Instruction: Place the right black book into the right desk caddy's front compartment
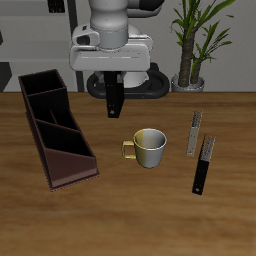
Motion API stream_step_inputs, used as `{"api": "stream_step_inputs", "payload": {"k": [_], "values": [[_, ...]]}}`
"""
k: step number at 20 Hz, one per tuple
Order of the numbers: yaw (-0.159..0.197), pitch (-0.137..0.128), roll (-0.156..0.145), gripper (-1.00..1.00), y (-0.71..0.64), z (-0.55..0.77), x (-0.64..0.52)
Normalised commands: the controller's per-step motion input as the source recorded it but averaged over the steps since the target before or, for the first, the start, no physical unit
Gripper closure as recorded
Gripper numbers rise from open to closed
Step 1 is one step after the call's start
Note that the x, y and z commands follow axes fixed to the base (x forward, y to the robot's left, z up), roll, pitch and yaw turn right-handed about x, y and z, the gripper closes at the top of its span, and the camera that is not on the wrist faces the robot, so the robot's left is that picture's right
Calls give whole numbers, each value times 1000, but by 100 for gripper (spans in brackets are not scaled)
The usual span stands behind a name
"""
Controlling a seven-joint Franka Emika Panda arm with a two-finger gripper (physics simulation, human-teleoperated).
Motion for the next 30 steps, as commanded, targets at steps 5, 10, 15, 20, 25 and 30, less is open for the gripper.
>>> {"api": "stream_step_inputs", "payload": {"k": [5,10,15,20,25,30], "values": [[109,19,-60,100,-70,60,-431],[78,16,-41,100,-144,-17,-333],[47,17,-63,100,-269,-84,-234],[47,2,-83,100,-310,-40,-241],[18,-9,-63,100,-259,27,-163],[42,-23,-57,100,-262,71,-88]]}}
